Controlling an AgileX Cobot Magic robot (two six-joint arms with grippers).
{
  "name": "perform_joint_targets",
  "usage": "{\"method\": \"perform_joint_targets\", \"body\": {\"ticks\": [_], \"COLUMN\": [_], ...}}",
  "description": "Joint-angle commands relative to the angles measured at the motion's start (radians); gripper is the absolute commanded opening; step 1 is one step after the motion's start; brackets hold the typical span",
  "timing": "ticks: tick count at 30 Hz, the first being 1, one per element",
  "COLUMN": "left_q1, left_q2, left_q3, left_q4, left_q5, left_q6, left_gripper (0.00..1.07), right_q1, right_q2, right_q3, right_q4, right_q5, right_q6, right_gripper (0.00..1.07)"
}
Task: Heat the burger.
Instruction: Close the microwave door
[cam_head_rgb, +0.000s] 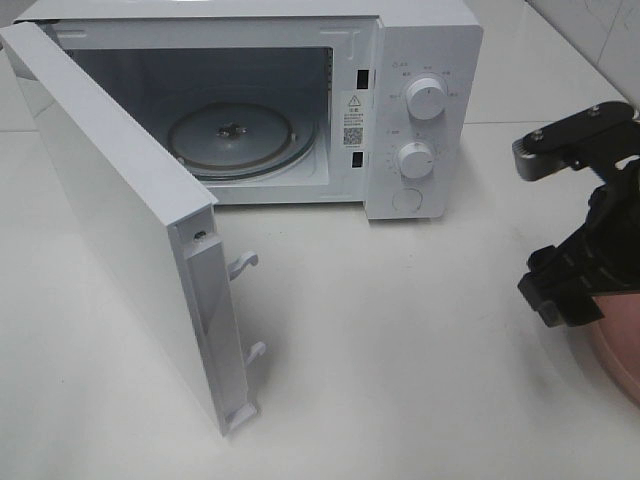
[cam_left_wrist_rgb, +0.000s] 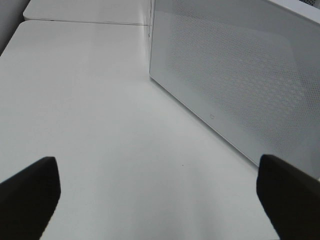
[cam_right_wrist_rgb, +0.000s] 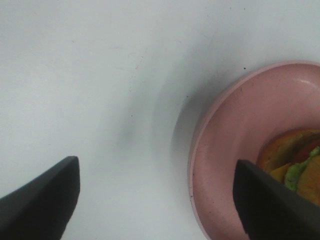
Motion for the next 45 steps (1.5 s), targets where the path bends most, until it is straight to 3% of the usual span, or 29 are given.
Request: {"method": "perform_joint_targets", "body": {"ticks": [1,11,18,24,29,37,45], "left_q1": [0.007,0.007,0.007,0.007,0.007,0.007,0.007], "left_q2": [-0.014,-0.014,-0.014,-0.014,-0.014,-0.014,-0.014], "left_q3": [0.001,0.001,0.001,0.001,0.001,0.001,0.001], "left_q4": [0.002,0.002,0.002,0.002,0.002,0.002,0.002], "left_q5": [0.002,0.002,0.002,0.002,0.002,0.002,0.002], "left_q6": [-0.004,-0.004,-0.004,-0.004,-0.004,-0.004,-0.004], "left_gripper": [1.00,1.00,1.00,1.00,1.00,1.00,1.00], "right_q1": [0.000,0.000,0.000,-0.008,-0.126,-0.244,-0.317], "right_q2": [-0.095,-0.358,-0.526,-0.778,-0.960,-1.146,-1.296], "right_q3": [-0.001,-0.001,0.000,0.068,0.154,0.245,0.263], "right_q4": [0.057,0.211,0.215,0.207,0.207,0.237,0.262], "right_q5": [0.061,0.224,0.279,0.277,0.261,0.207,0.179], "right_q6": [-0.073,-0.242,-0.254,-0.261,-0.274,-0.278,-0.285], "right_gripper": [0.83,0.76,0.77,0.77,0.76,0.76,0.76]}}
